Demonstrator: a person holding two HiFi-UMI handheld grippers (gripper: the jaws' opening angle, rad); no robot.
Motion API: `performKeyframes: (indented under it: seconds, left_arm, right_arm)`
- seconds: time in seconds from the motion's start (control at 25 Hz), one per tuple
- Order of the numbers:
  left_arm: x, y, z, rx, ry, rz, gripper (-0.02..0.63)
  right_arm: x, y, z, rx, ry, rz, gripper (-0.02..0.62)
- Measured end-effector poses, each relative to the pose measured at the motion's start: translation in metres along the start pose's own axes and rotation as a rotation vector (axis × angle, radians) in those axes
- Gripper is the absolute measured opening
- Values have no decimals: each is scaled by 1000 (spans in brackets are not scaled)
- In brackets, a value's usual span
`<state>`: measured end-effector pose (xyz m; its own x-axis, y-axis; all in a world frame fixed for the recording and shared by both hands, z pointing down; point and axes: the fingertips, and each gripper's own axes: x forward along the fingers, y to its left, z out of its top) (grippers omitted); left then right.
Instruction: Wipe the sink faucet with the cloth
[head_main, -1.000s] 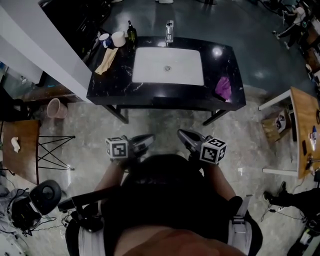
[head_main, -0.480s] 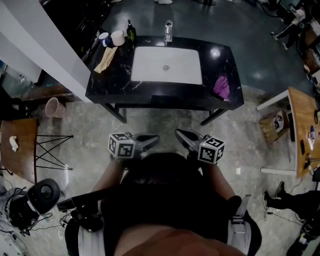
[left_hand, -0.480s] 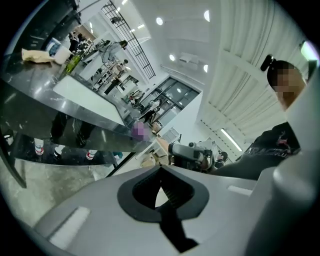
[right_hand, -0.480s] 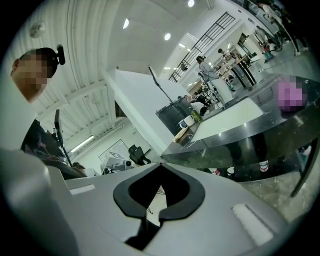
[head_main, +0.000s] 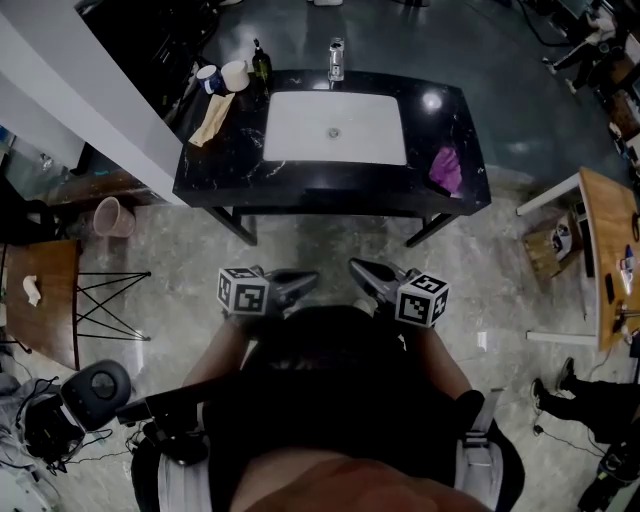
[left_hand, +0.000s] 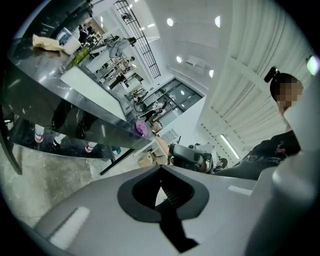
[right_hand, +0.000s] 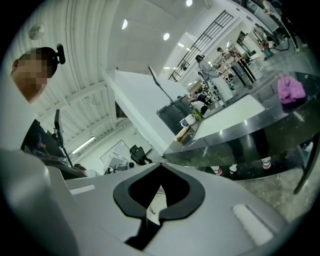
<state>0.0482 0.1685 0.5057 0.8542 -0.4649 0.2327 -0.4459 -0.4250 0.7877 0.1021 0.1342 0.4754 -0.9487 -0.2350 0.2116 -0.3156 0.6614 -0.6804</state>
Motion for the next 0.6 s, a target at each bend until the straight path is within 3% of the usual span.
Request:
performKeyframes:
  seconds: [0.6]
  left_arm:
    - [-4, 5, -4, -12, 3, 14, 1]
  right_arm:
    - [12, 4, -5, -11, 33, 27, 9]
